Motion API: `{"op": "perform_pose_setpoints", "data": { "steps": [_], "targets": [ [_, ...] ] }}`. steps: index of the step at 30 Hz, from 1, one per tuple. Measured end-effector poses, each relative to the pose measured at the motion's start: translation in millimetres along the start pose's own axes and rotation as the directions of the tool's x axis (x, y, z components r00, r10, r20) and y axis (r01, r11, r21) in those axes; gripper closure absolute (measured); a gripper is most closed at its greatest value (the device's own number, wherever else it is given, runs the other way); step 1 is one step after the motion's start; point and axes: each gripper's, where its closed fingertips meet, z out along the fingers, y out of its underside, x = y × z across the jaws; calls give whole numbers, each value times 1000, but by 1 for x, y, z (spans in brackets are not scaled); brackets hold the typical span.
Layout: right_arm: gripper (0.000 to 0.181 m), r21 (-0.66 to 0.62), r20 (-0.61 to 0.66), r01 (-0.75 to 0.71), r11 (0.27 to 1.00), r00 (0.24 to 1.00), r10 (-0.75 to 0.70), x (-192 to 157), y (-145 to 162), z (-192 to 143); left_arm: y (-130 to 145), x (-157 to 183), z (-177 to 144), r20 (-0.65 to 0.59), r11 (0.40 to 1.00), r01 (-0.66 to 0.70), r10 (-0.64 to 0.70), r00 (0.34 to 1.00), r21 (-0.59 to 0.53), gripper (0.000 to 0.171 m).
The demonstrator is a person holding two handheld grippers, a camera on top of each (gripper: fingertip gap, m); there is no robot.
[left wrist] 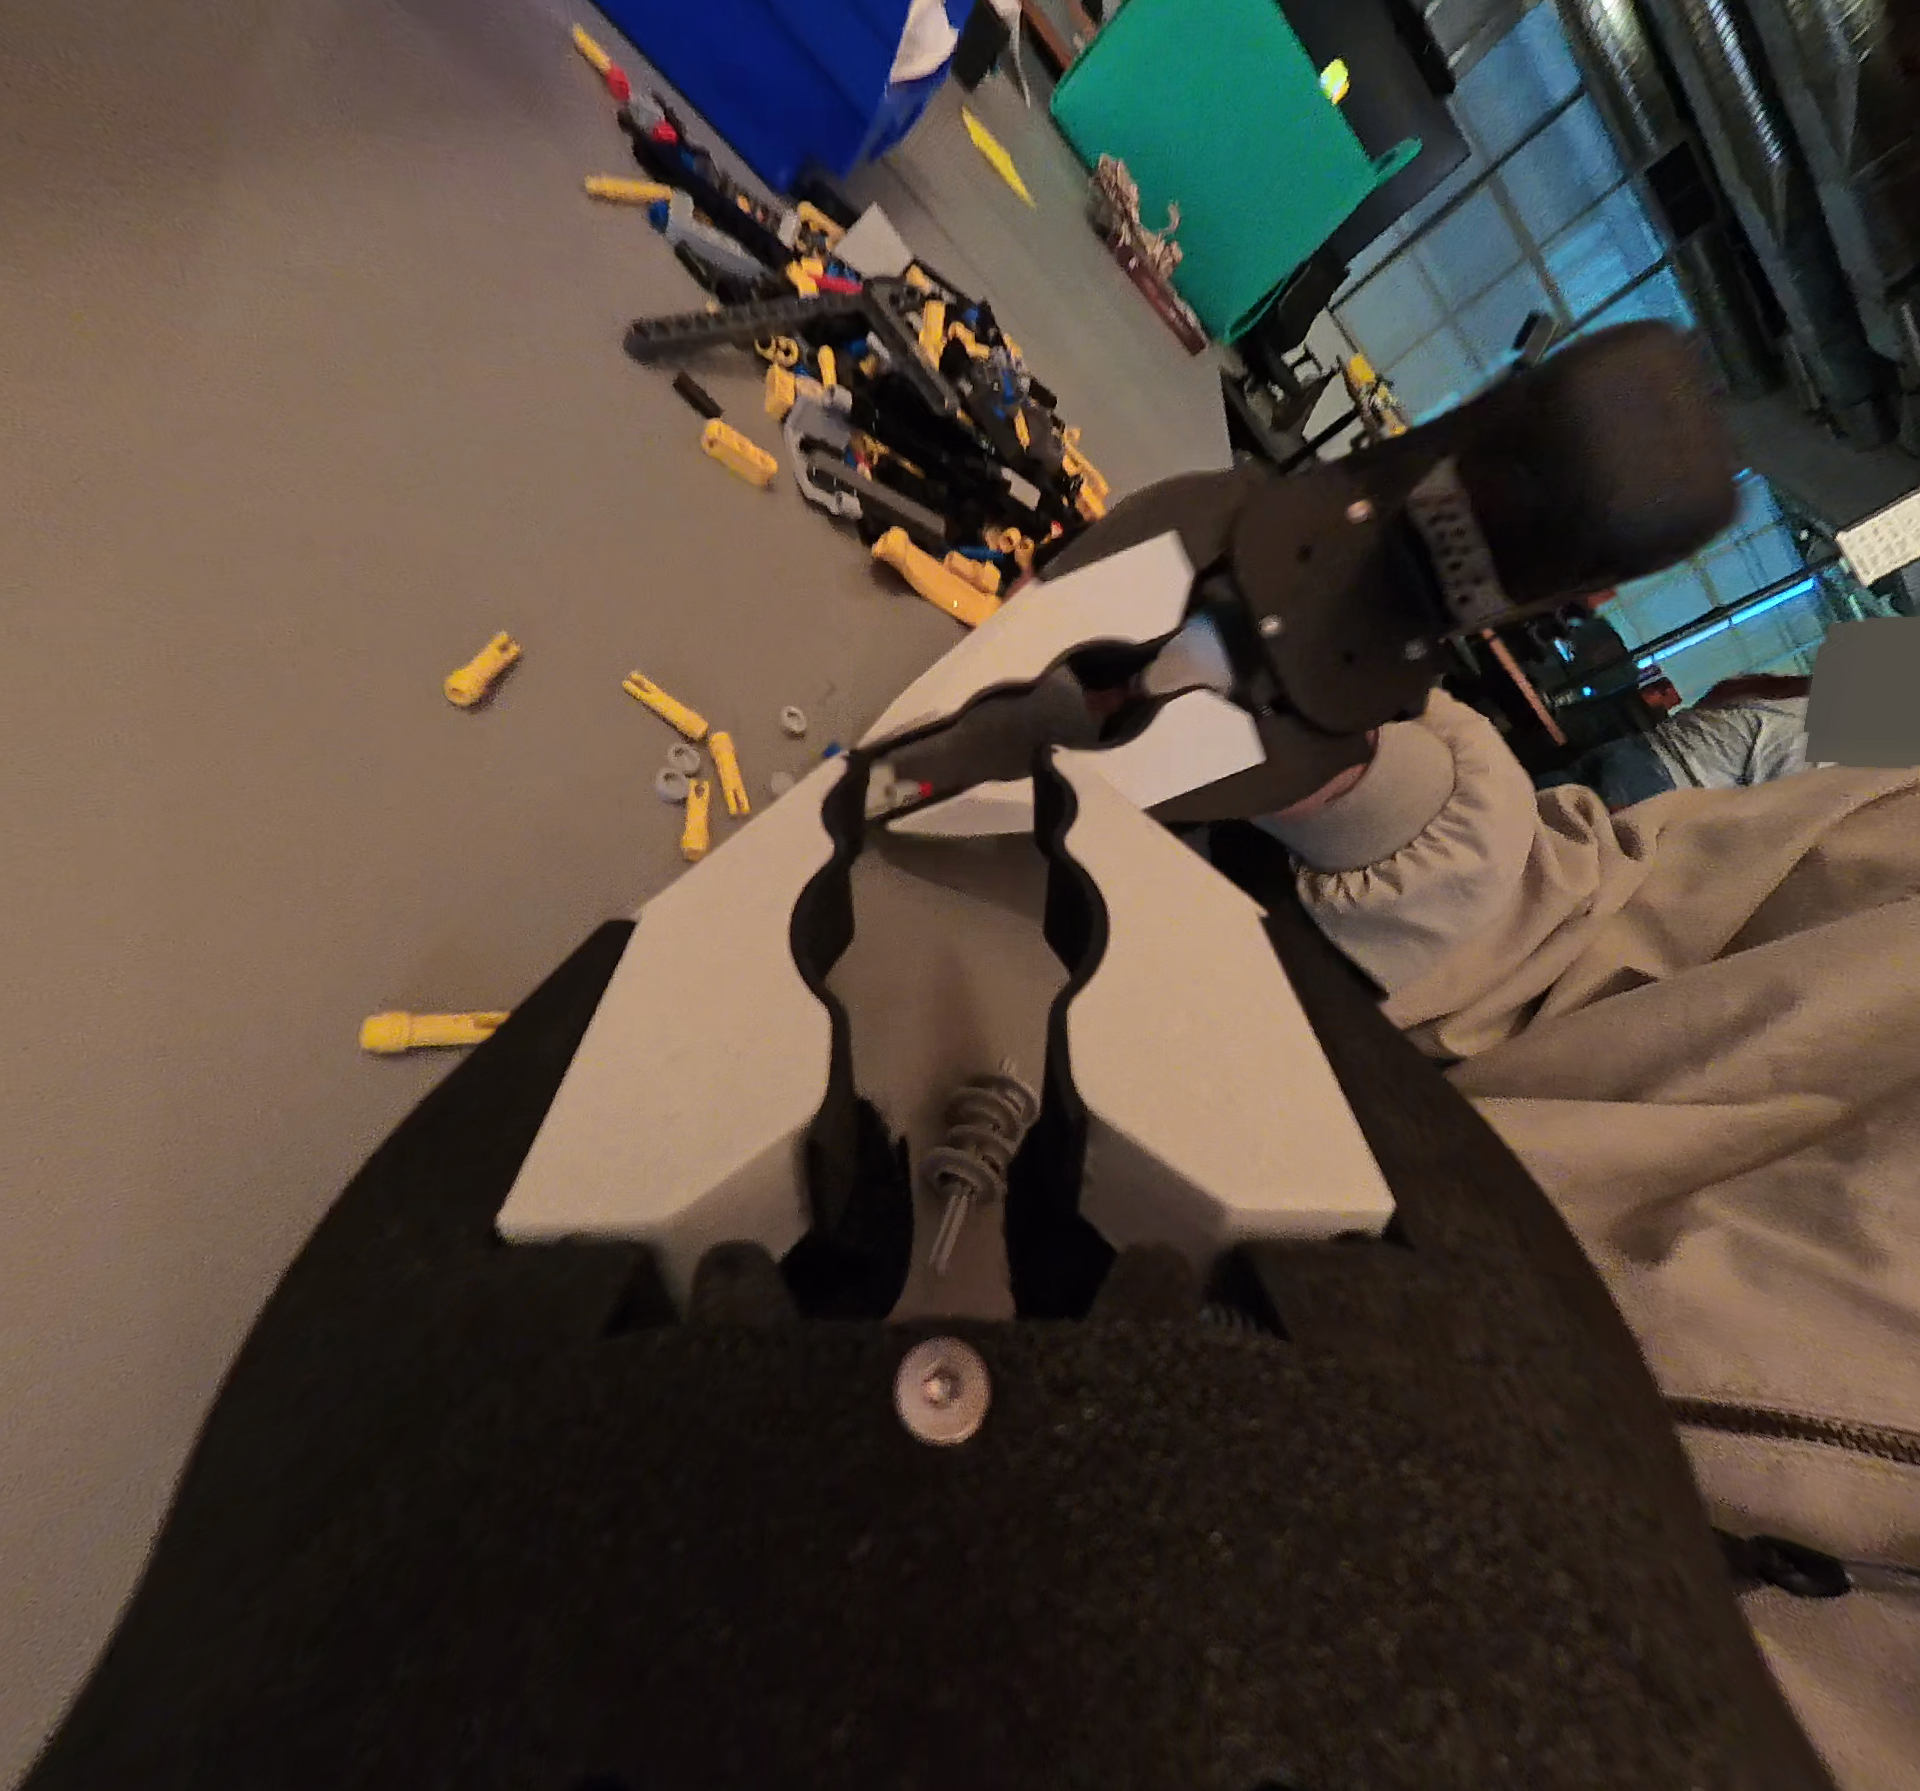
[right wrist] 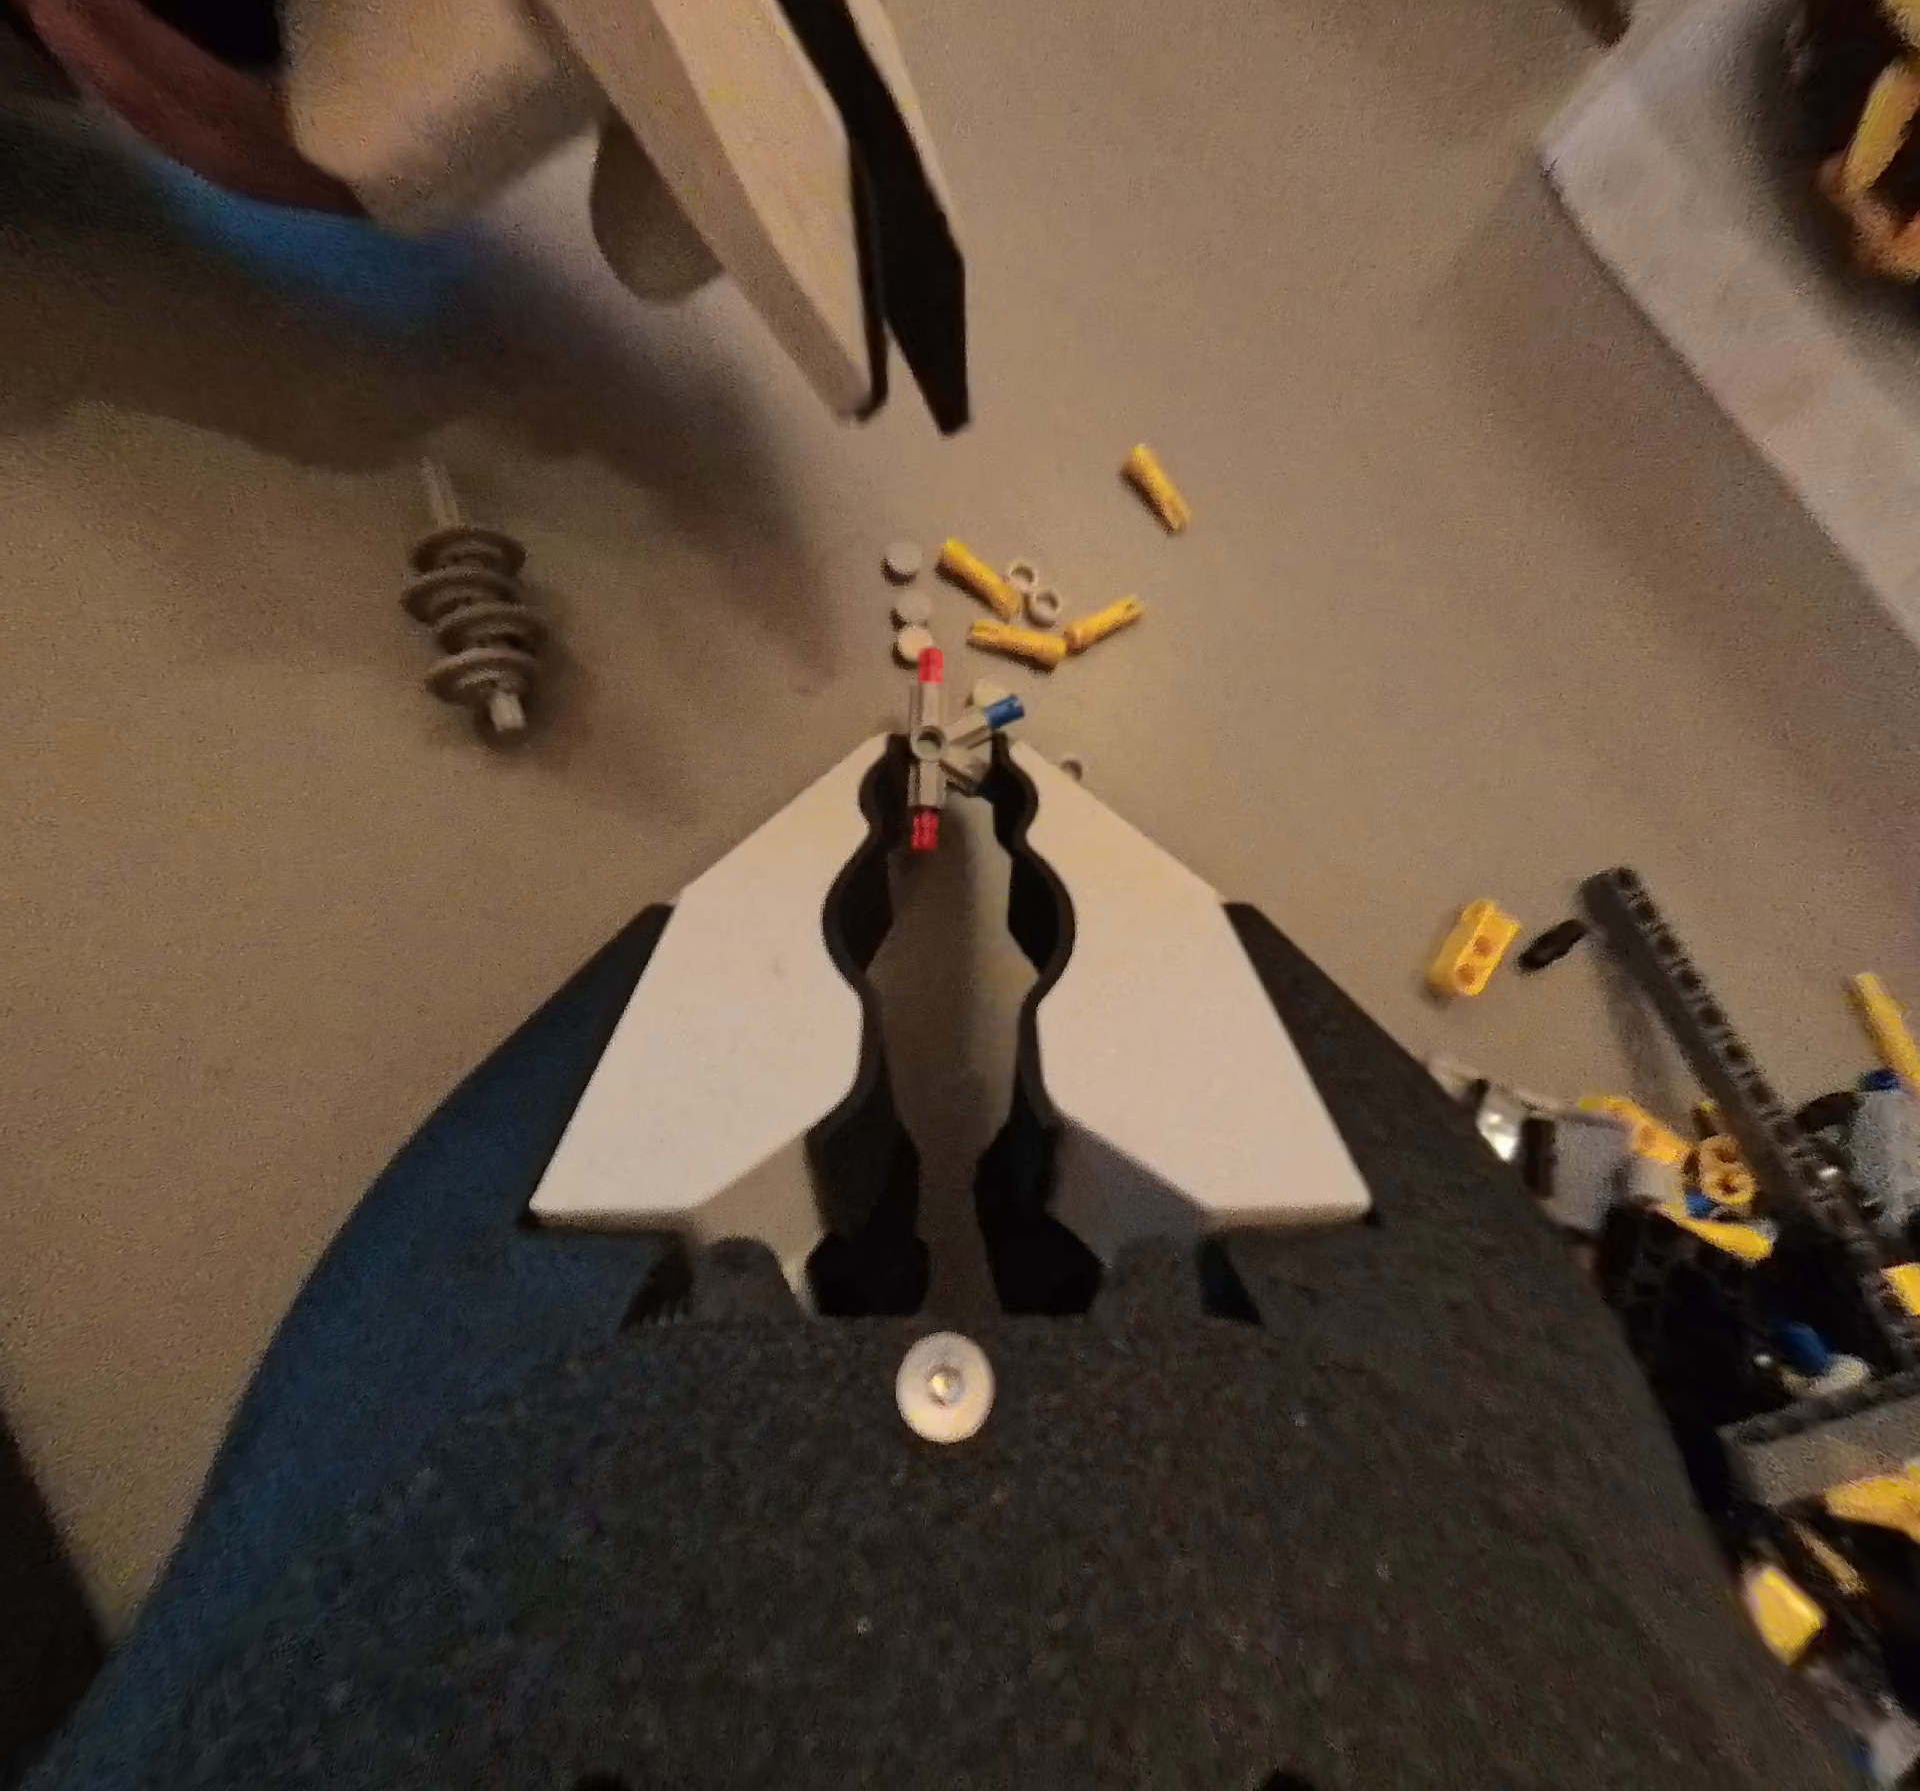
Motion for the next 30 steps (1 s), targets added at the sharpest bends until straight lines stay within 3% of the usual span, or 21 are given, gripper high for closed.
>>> {"op": "perform_pose_setpoints", "data": {
  "steps": [2, 5, 7, 12, 16, 18, 22, 23, 26, 30],
  "targets": [
    [167, 113, -94, 135, 984, 988, -124, 0, -28, -13, 4, 7, 4, -36, 1000, 15, -16, 999, -18, 140],
    [167, 146, -201, 338, 930, 930, -307, -8, -50, -24, -1, 22, 5, -147, 996, 86, -83, 986, 15, 140],
    [167, 166, -243, 384, 908, 908, -340, -9, -60, -29, -2, 25, 4, -184, 992, 123, -117, 976, 20, 141],
    [167, 176, -255, 421, 890, 893, -372, -12, -70, -29, 0, 28, 3, -195, 994, 106, -104, 975, 3, 165],
    [158, 377, -190, 207, 903, 971, -143, -13, -78, -45, -7, 36, -4, -267, 990, 137, -123, 956, 35, 165],
    [153, 474, 32, -61, 878, 998, 52, -18, -84, -55, -8, 43, -4, -302, 991, 127, -109, 947, 40, 165],
    [155, 557, 350, -439, 705, 894, 280, -8, -92, -78, -15, 54, -8, -368, 987, 149, -114, 923, 68, 165],
    [157, 555, 390, -479, 680, 872, 296, -6, -91, -81, -16, 55, -9, -385, 983, 168, -127, 914, 72, 165],
    [166, 482, 437, -492, 725, 852, 288, -19, -83, -71, -19, 56, -11, -407, 979, 185, -136, 903, 83, 165],
    [168, 422, 564, -599, 680, 761, 320, -24, -84, -69, -17, 58, -10, -395, 986, 148, -106, 913, 79, 165]
  ]
}}
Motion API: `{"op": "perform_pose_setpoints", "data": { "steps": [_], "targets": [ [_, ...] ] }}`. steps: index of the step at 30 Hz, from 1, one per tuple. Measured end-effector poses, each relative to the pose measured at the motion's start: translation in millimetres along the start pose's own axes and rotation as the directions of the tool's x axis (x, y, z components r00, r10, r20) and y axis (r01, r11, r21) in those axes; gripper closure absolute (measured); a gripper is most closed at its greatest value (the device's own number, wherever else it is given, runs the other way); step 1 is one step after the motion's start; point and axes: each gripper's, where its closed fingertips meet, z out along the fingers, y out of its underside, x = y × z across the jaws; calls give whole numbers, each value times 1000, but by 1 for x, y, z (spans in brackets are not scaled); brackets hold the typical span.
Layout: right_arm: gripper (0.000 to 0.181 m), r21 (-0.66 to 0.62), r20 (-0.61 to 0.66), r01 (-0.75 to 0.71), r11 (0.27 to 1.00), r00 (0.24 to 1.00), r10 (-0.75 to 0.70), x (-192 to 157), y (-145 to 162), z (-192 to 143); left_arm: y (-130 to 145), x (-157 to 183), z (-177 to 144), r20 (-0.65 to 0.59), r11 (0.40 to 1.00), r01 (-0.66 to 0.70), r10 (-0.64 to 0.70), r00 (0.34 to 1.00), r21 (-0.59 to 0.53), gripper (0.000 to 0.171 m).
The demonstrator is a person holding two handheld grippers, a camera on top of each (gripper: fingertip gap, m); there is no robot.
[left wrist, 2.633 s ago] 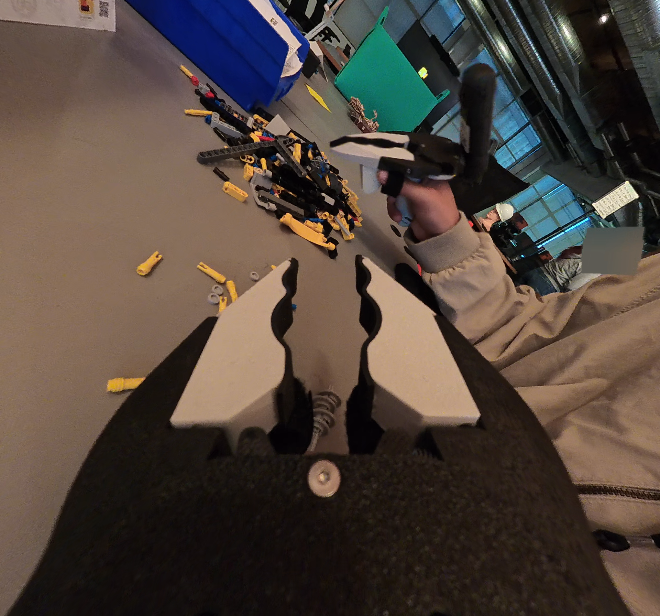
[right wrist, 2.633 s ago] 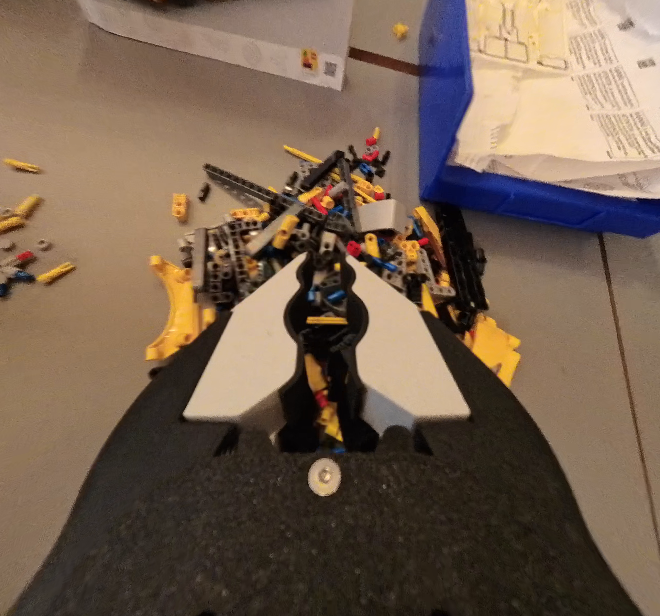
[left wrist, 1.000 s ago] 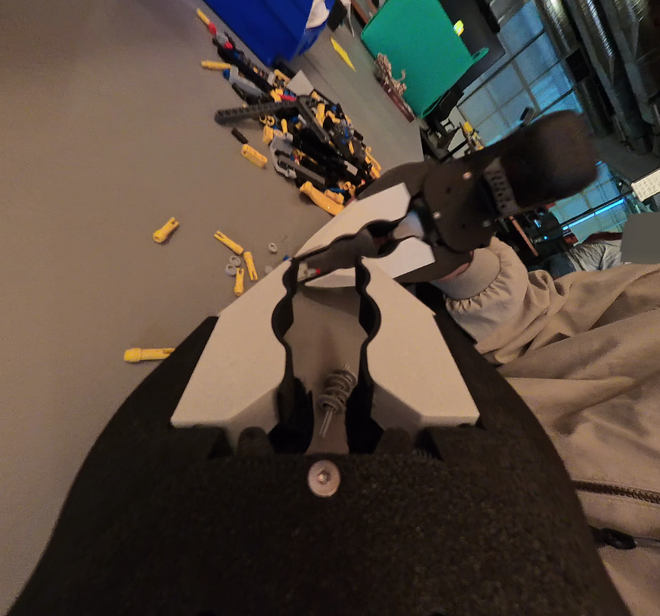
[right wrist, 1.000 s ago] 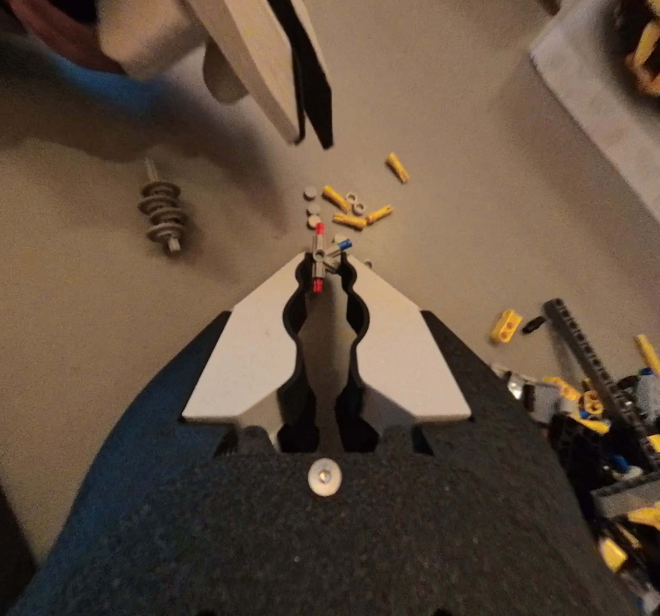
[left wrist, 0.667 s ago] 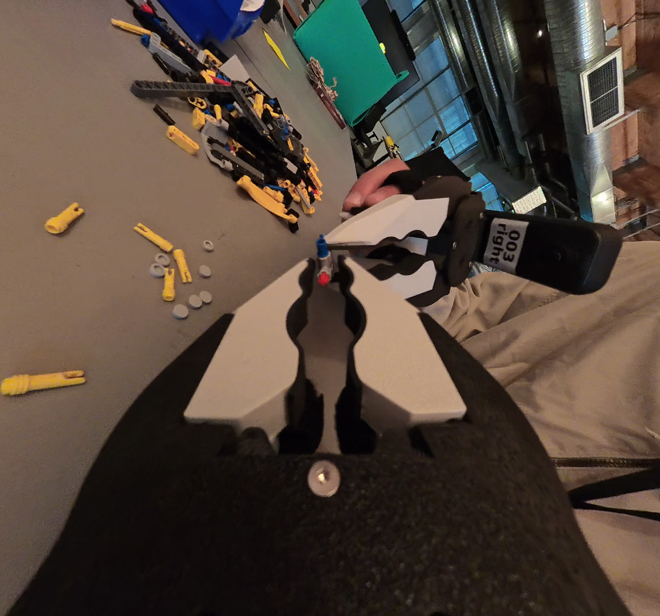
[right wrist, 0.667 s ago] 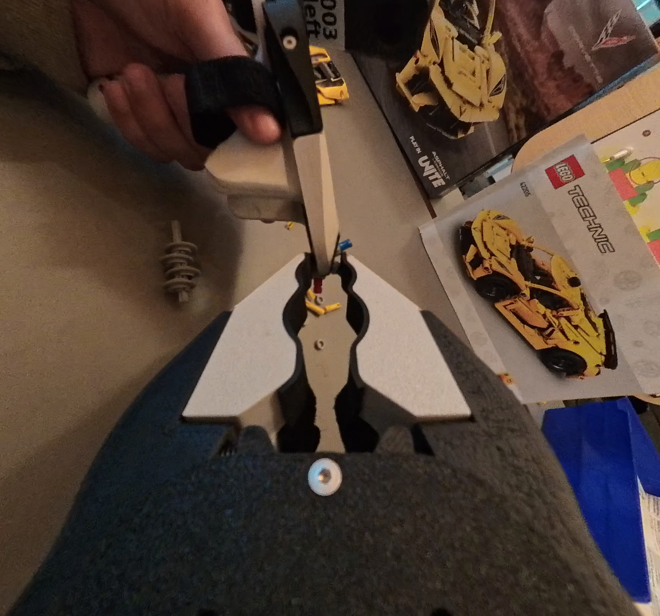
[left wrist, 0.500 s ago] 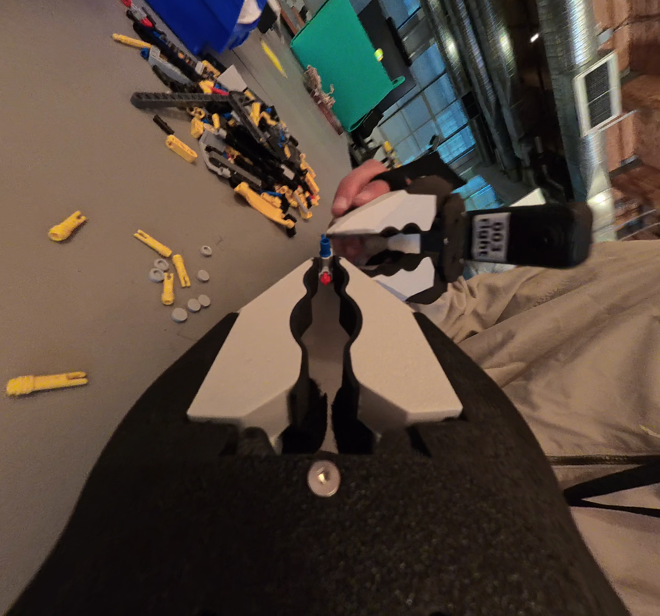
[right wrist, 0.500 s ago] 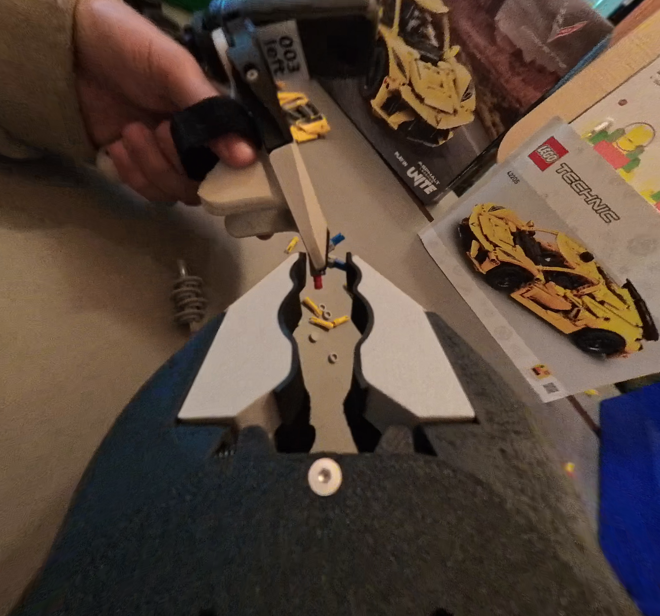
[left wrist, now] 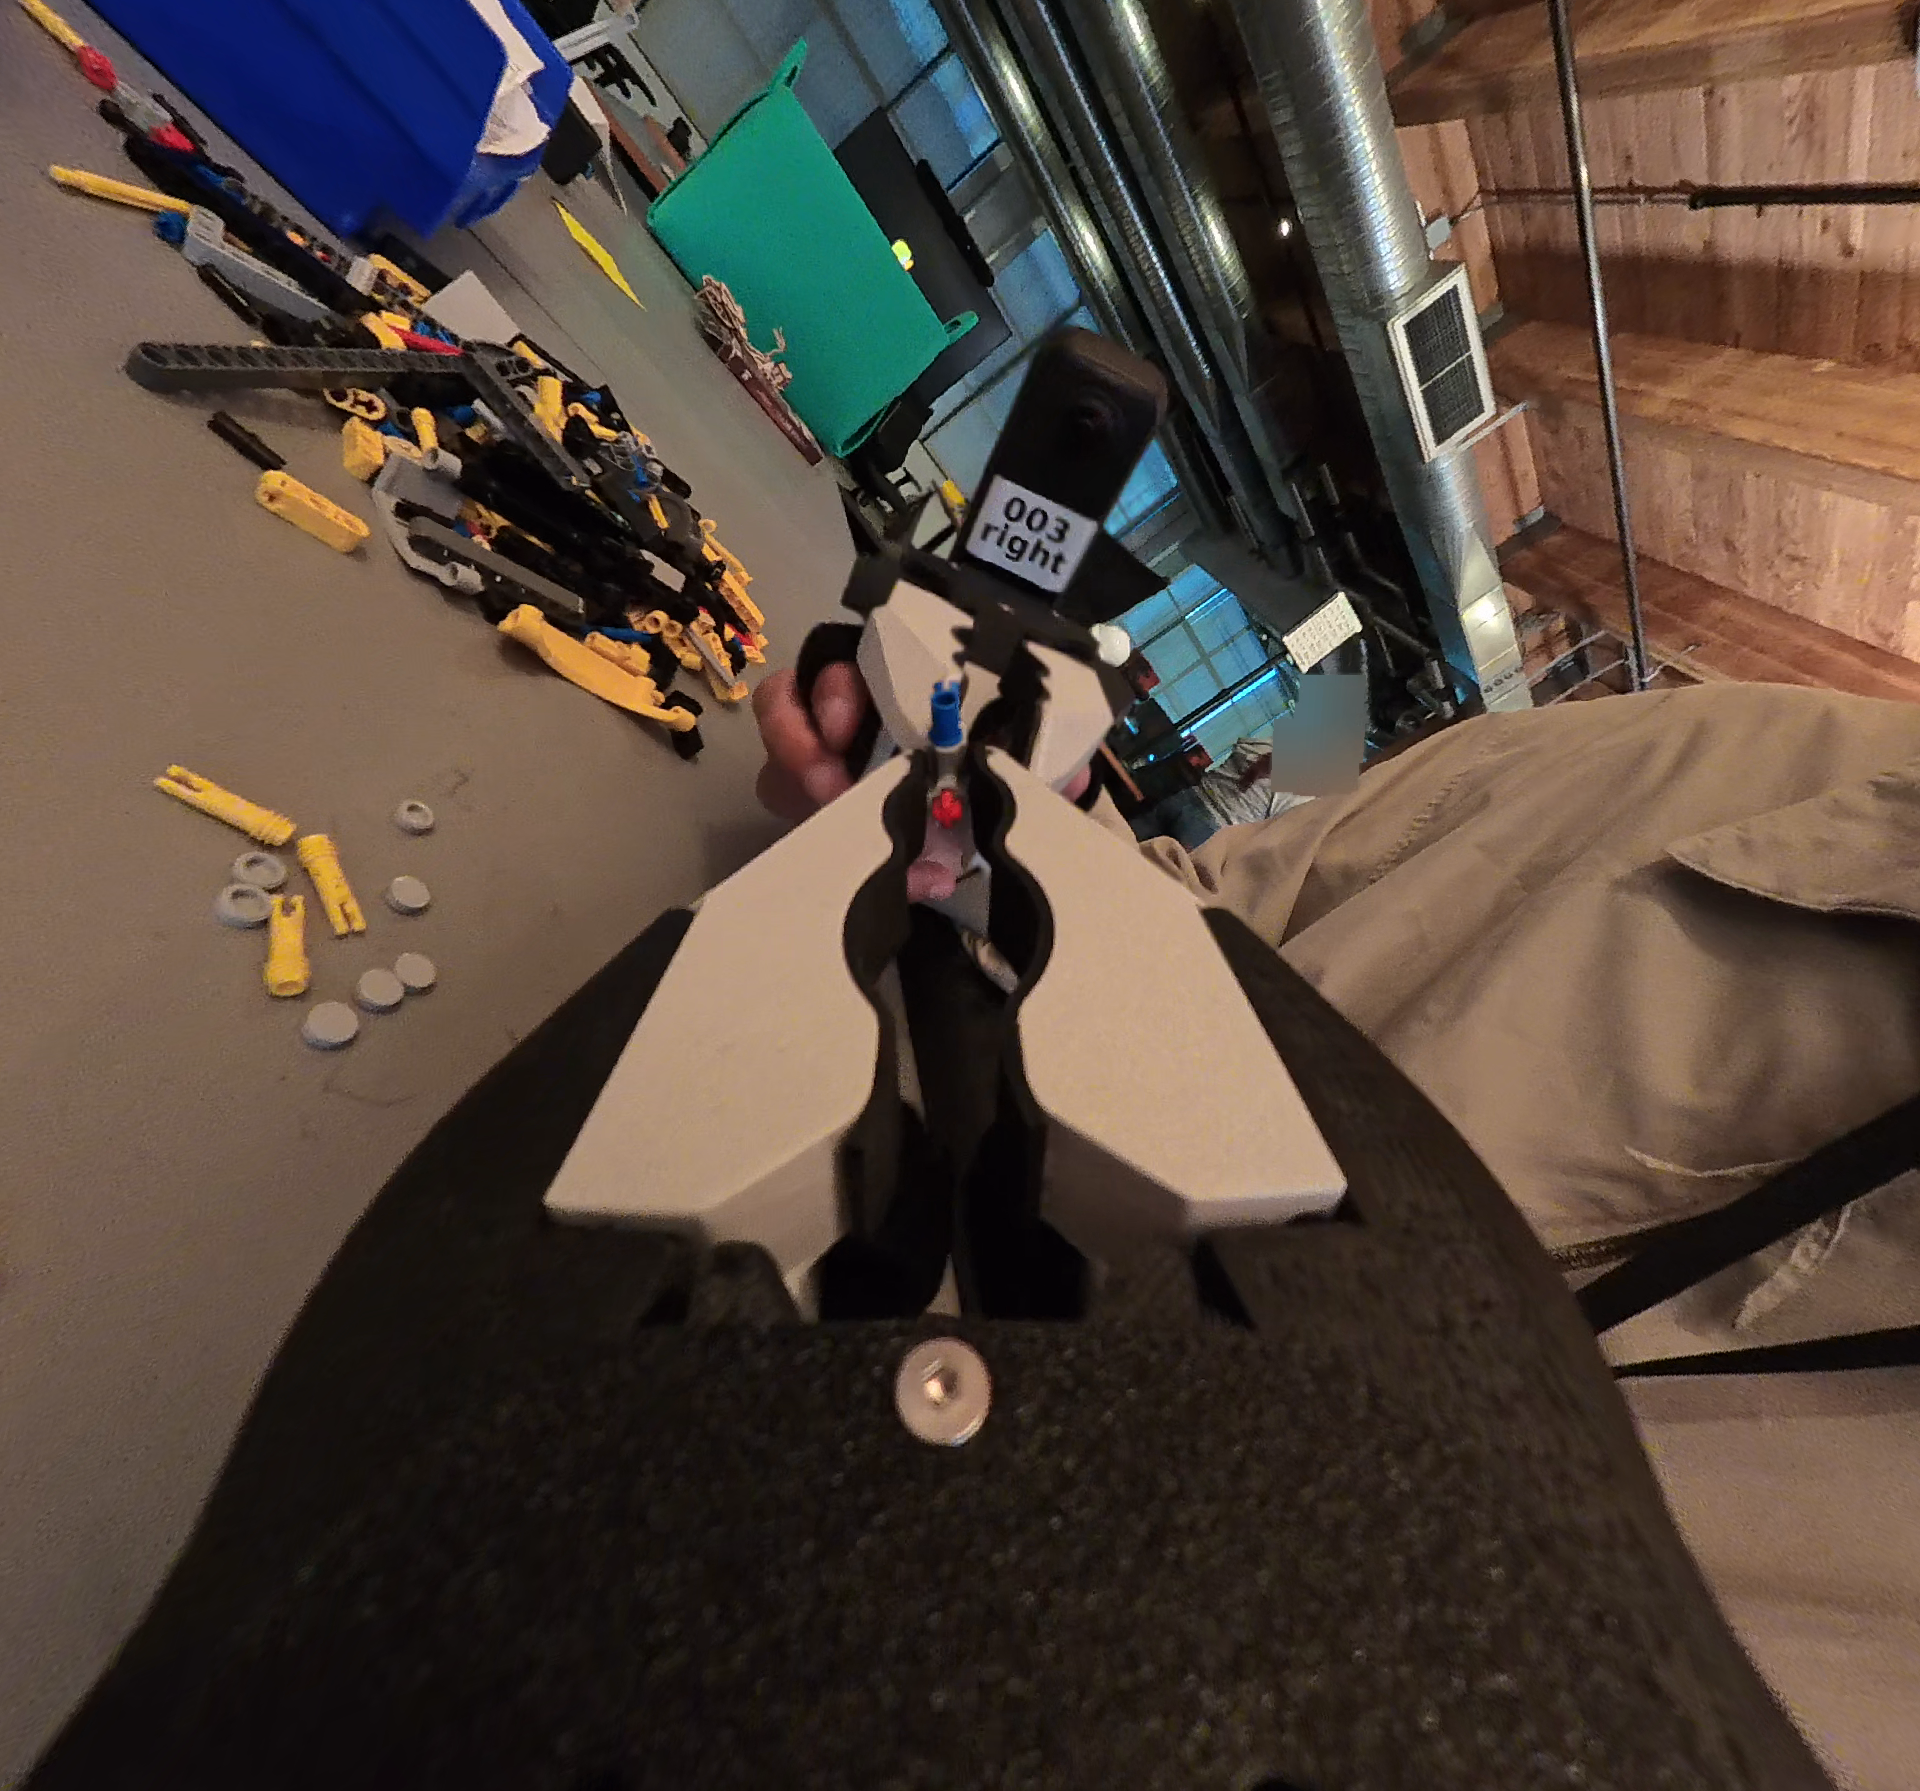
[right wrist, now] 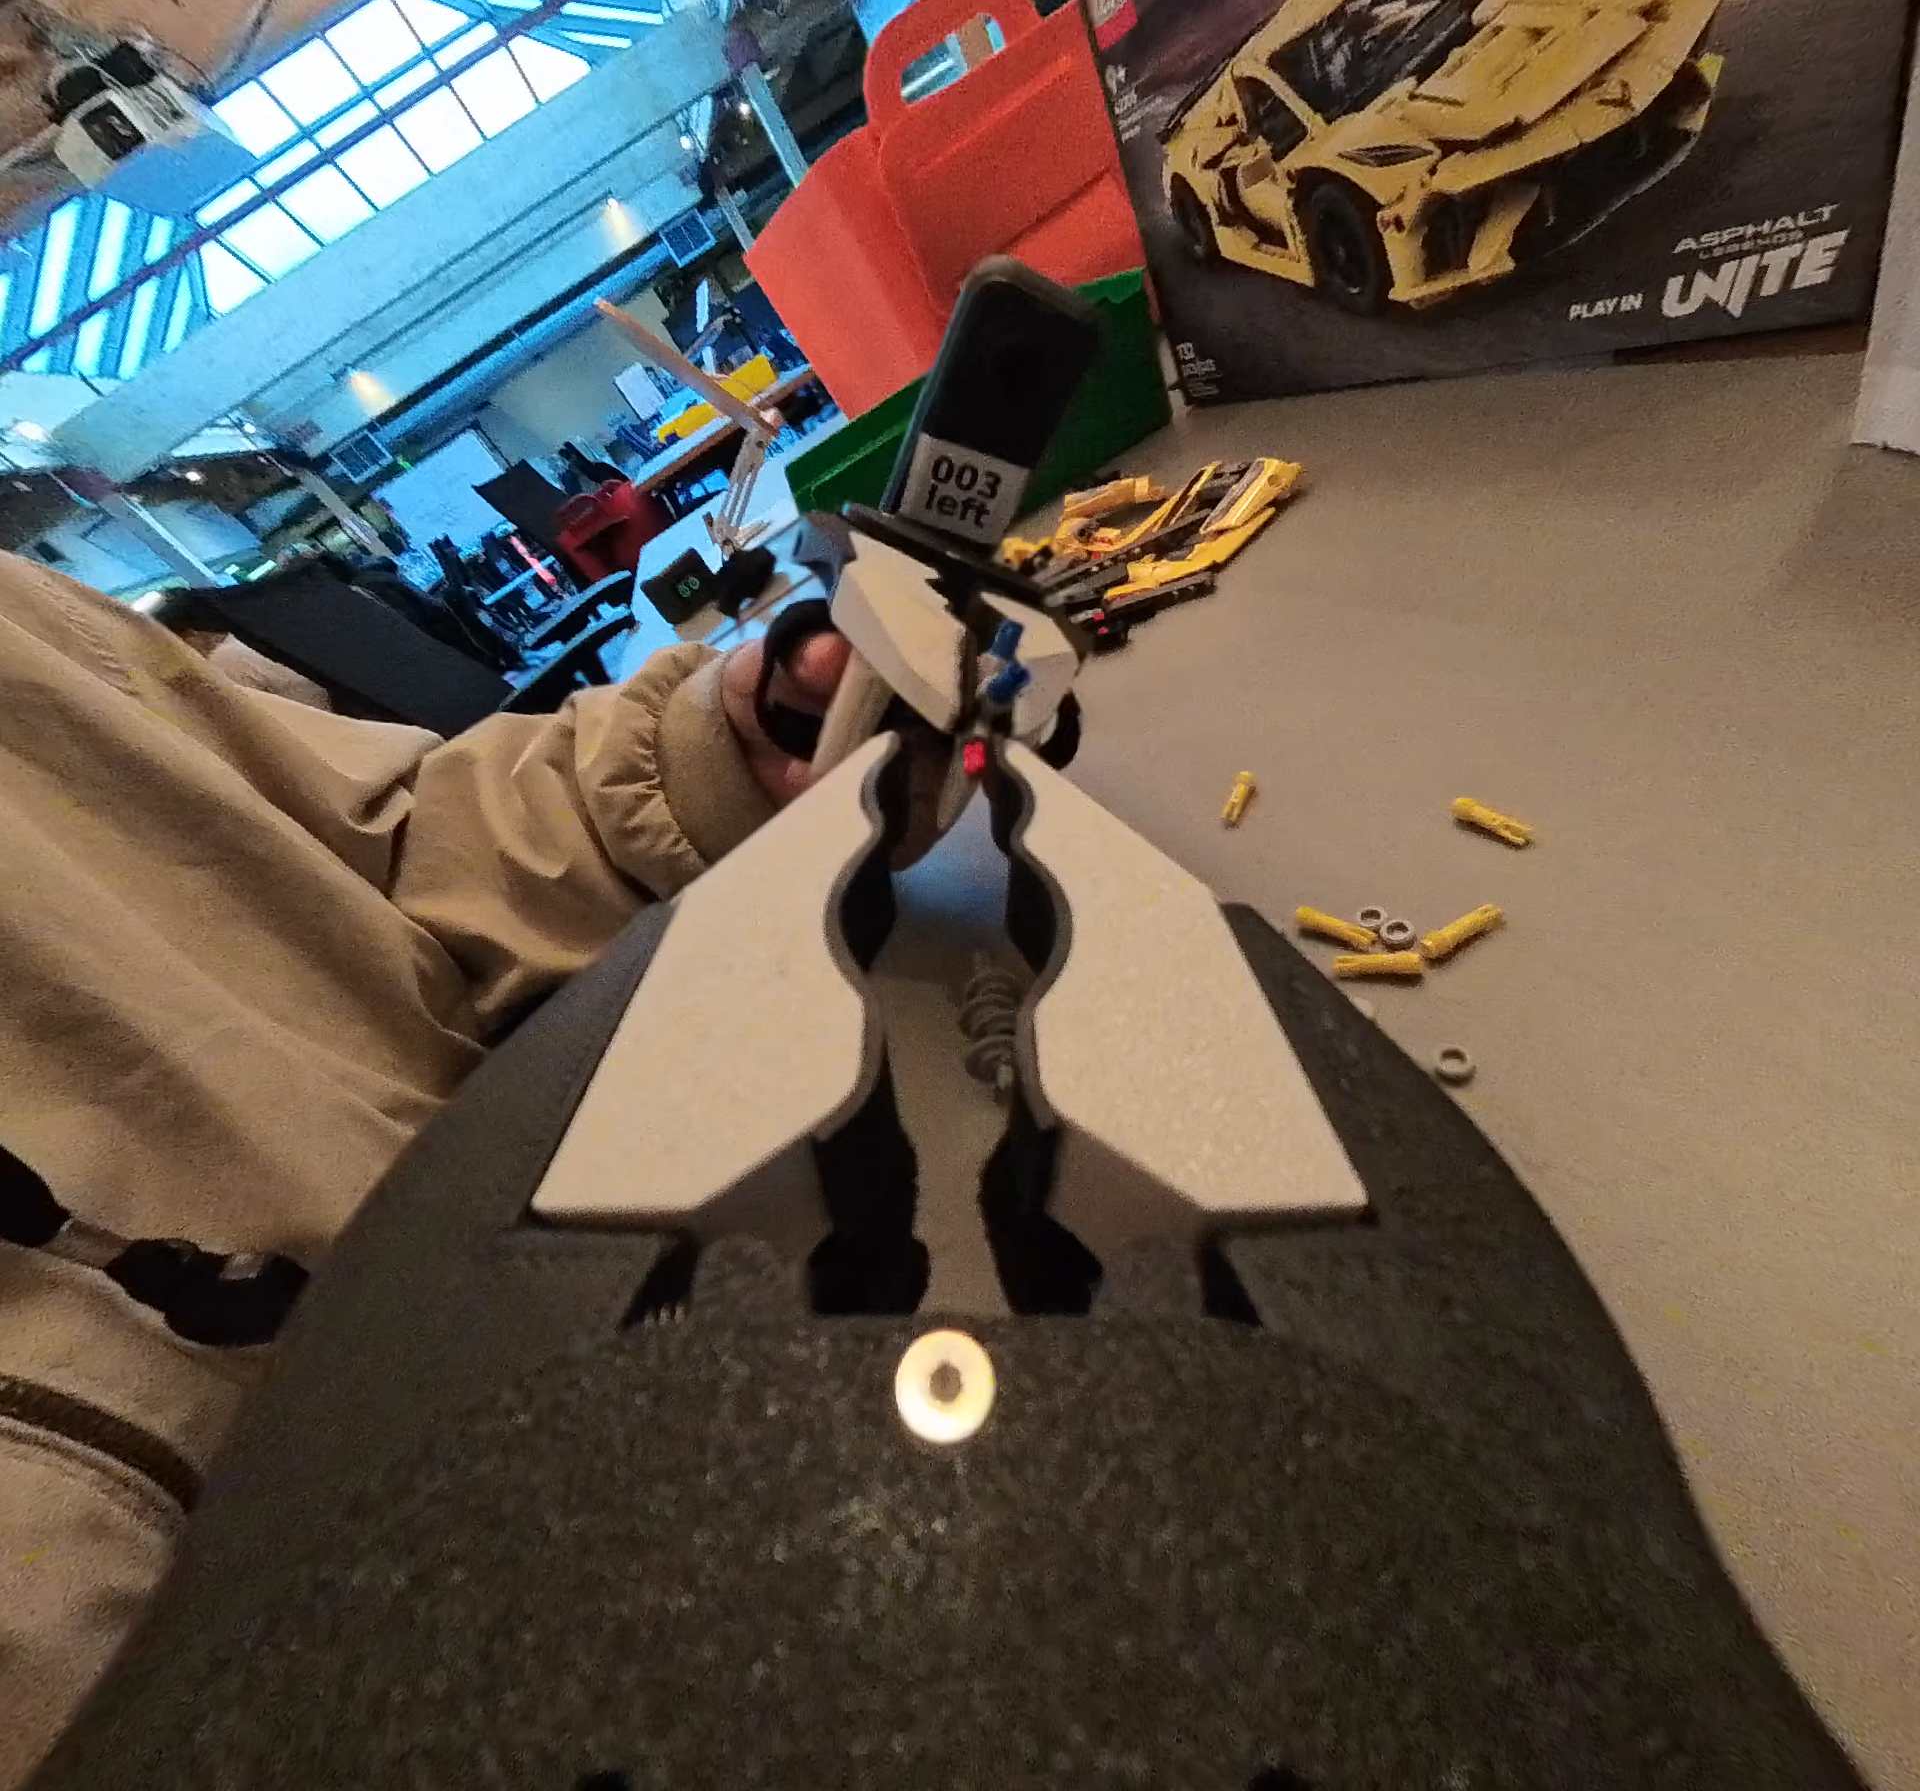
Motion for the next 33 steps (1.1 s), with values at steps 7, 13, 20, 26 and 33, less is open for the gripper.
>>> {"op": "perform_pose_setpoints", "data": {
  "steps": [7, 13, 20, 26, 33],
  "targets": [
    [179, -24, -32, 38, 999, 999, -39, 3, 3, -3, 4, 0, 4, -5, 1000, 1, -1, 1000, -14, 165],
    [173, -52, -70, 103, 993, 992, -106, 7, 6, -5, 3, -5, 4, -1, 999, 44, -44, 999, 1, 165],
    [178, -229, -130, 230, 946, 956, -264, 16, 27, -3, 15, -15, 6, 89, 997, -21, 28, 996, -79, 165],
    [178, -585, -162, 431, 686, 768, -620, 32, 50, -8, 33, -34, 8, 236, 968, -119, 171, 956, -221, 165],
    [178, -600, -107, 473, 645, 752, -651, 26, 51, -8, 36, -26, 3, 231, 915, -235, 319, 919, -328, 165]
  ]
}}
